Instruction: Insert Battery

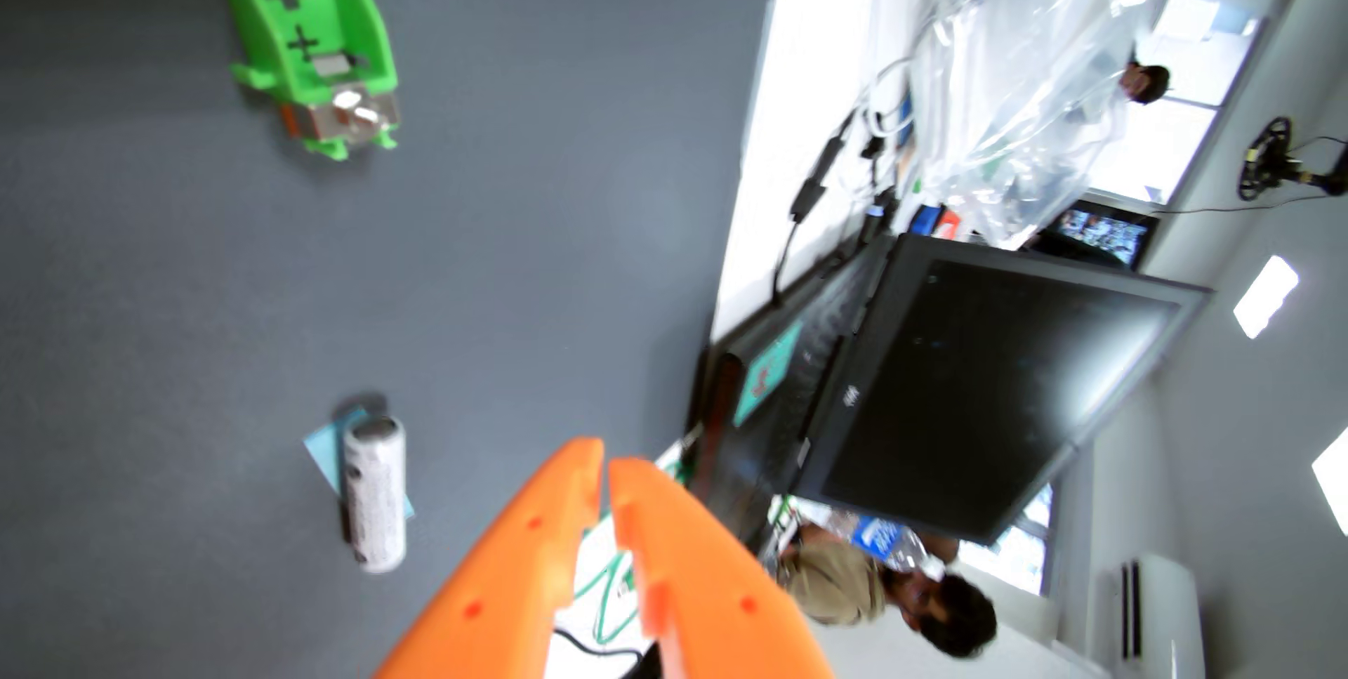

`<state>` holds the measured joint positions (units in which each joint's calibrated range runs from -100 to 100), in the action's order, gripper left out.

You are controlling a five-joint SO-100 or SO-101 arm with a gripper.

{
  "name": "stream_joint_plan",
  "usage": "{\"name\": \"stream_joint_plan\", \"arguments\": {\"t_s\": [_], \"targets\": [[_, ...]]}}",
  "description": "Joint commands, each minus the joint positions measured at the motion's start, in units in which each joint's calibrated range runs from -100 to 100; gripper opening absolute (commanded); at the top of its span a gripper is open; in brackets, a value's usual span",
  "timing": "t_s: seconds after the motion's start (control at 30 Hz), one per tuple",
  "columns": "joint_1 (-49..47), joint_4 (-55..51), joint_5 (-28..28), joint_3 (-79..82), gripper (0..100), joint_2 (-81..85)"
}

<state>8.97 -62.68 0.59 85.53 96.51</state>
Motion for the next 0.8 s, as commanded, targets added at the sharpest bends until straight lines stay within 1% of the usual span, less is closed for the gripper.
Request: {"name": "stream_joint_plan", "arguments": {"t_s": [0.0,0.2,0.3,0.37,0.43,0.5,0.57,0.67,0.77], "targets": [[0.8,-3.5,0.1,-10.0,1,-0.4],[2.0,-6.5,-0.3,-15.1,1,-2.5],[2.1,-5.7,-0.3,-17.1,1,-9.4],[2.8,-5.7,-0.2,-21.6,1,-16.4],[6.5,-6.3,-0.1,-31.5,1,-29.0],[9.4,-6.6,-0.2,-36.7,1,-35.9],[14.4,-6.6,-0.4,-41.5,1,-43.2],[20.0,-6.6,-2.1,-46.0,1,-51.3],[22.3,-6.6,-2.9,-48.0,1,-58.3]]}}
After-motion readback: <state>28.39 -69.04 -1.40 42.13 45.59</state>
